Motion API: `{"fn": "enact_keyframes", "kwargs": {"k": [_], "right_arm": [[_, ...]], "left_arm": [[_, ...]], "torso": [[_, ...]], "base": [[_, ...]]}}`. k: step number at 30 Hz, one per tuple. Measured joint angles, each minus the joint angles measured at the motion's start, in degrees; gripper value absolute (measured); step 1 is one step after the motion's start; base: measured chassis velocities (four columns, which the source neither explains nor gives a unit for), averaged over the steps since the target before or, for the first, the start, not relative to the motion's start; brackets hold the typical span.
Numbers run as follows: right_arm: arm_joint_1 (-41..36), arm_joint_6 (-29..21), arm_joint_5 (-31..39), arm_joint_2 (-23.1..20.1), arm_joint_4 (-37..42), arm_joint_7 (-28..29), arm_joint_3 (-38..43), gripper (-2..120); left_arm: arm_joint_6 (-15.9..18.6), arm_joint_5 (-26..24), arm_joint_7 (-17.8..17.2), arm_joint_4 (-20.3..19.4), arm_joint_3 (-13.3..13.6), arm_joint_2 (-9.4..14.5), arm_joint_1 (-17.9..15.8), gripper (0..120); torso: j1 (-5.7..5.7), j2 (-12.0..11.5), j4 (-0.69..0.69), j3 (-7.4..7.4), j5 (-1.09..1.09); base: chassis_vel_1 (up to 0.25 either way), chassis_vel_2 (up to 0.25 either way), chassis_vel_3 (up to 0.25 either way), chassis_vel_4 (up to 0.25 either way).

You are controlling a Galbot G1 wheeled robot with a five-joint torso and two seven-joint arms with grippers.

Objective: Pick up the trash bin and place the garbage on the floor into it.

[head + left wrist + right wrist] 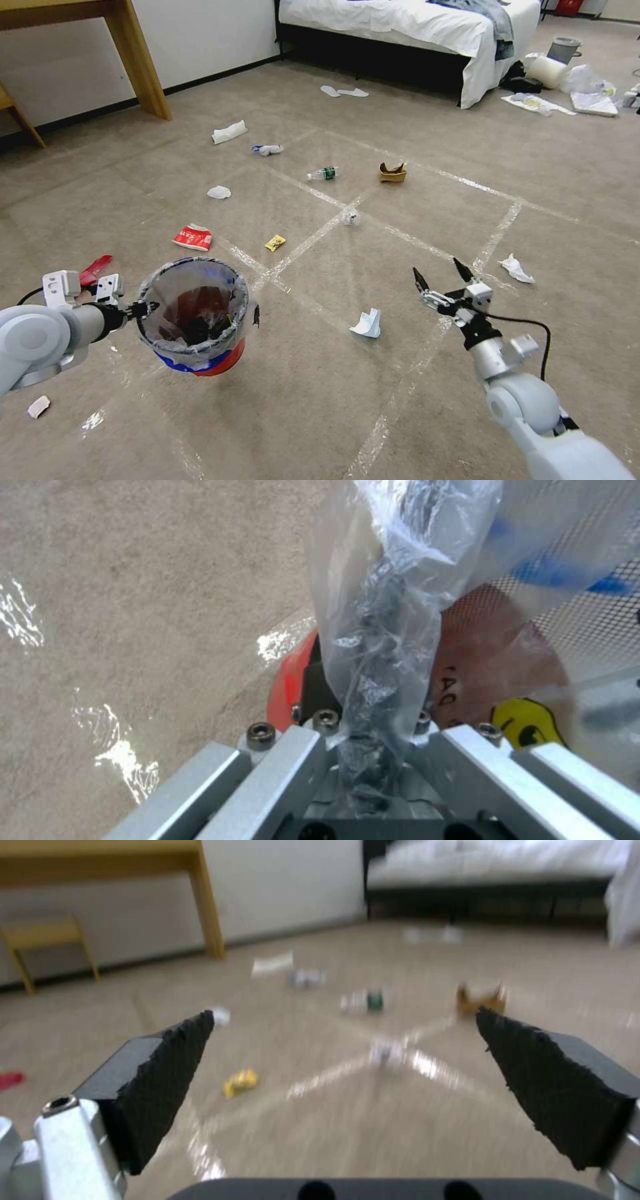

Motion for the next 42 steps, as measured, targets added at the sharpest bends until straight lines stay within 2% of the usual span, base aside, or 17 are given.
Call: {"fn": "enact_keyframes", "kwargs": {"k": [3,4,5,6,7,8,9,10,12,14,19,21,24,27,31,37,42], "right_arm": [[5.98,-13.01,9.53,-3.34,1.19,11.09,-6.64,100],[5.98,-13.01,9.53,-3.34,1.19,11.09,-6.64,100],[8.35,-19.15,12.51,-3.86,1.47,16.33,-8.75,100],[9.92,-22.86,14.24,-3.99,1.51,20.01,-10.28,100],[9.92,-22.86,14.24,-3.99,1.51,20.01,-10.28,100],[12.35,-26.91,16.68,-3.95,1.33,23.6,-12.65,100],[12.35,-26.91,16.68,-3.95,1.33,23.6,-12.65,100],[16.3,-31.07,19.72,-3.48,0.16,27.21,-16.15,100],[18.19,-32.59,20.89,-3.05,-0.86,28.66,-17.95,100],[24.35,-36.45,25.58,-0.46,-5.01,32.78,-23.26,100],[29.72,-38.78,27.47,3.73,-12.41,34.28,-27.99,100],[32.2,-40.7,29.92,7.81,-18.35,37.51,-29.76,100],[32.6,-41.05,29.97,9.46,-20.23,38.03,-30.01,100],[32.84,-40.94,27.41,14.63,-24.9,38.24,-29.93,100],[32.57,-40.71,24.57,18.66,-27.62,38.54,-29.53,100],[32.5,-40.34,19.76,21.74,-31.27,40.73,-29.04,100],[32.71,-40.3,19.64,23.0,-33.37,43.16,-28.33,100]], "left_arm": [[-0.12,0.77,-0.04,0.36,-0.31,-0.93,0.46,0],[-0.12,0.77,-0.04,0.36,-0.31,-0.93,0.46,0],[-0.17,1.12,0.06,0.67,-0.47,-1.19,0.75,0],[-0.19,1.41,0.11,0.92,-0.51,-1.38,0.98,0],[-0.19,1.41,0.11,0.92,-0.51,-1.38,0.98,0],[-0.19,1.6,0.17,1.16,-0.5,-1.55,1.11,0],[-0.19,1.6,0.17,1.16,-0.5,-1.55,1.11,0],[-0.25,1.81,0.18,1.39,-0.35,-1.62,1.06,0],[-0.28,1.84,0.18,1.52,-0.13,-1.66,0.84,0],[-0.41,1.9,0.12,1.82,0.56,-1.72,0.26,0],[-0.5,2.27,0.06,2.42,1.12,-1.84,0.0,0],[-0.55,2.61,0.05,2.94,1.21,-1.99,0.07,0],[-0.57,2.65,0.06,3.07,1.2,-2.04,0.15,0],[-0.57,2.64,0.12,3.38,0.97,-2.03,0.26,0],[-0.57,2.08,0.13,3.42,0.64,-1.59,-0.06,0],[-0.61,1.65,0.14,3.57,0.46,-0.9,-0.26,0],[-0.64,1.64,0.18,3.54,0.45,-0.87,-0.18,0]], "torso": [[0.0,0.0,-0.02,0.0,0.0],[0.0,0.0,-0.02,0.0,0.0],[0.0,0.0,-0.02,0.0,-0.01],[0.0,0.0,-0.02,0.0,-0.03],[0.0,0.0,-0.02,0.0,-0.03],[0.0,0.0,-0.02,0.01,-0.02],[0.0,0.0,-0.02,0.01,-0.02],[0.0,0.0,-0.02,0.0,-0.01],[0.0,0.0,-0.03,0.0,-0.03],[0.0,0.0,-0.03,0.01,-0.01],[0.0,0.0,-0.01,0.01,-0.03],[0.01,0.0,-0.02,0.01,-0.03],[0.0,0.0,-0.02,0.01,-0.03],[0.0,0.0,-0.03,0.01,-0.03],[0.0,0.0,-0.01,0.0,-0.03],[0.0,0.0,-0.03,0.0,-0.03],[0.0,0.0,-0.02,0.0,-0.02]], "base": [[0.0,0.0,0.0,0.0],[0.0,0.0,0.0,0.0],[0.0,0.0,0.0,0.0],[0.0,0.0,0.0,0.0],[0.0,0.0,0.0,0.0],[0.0,0.0,0.0,0.0],[0.0,0.0,0.0,0.0],[0.0,0.0,0.0,0.0],[0.0,0.0,0.0,0.0],[0.0,0.0,0.0,0.0],[0.0,0.0,0.0,0.0],[0.0,0.0,0.0,0.0],[0.0,0.0,0.0,0.0],[0.0,0.0,0.0,0.0],[0.0,0.0,0.0,0.0],[0.0,0.0,0.0,0.0],[0.0,0.0,0.0,0.0]]}}
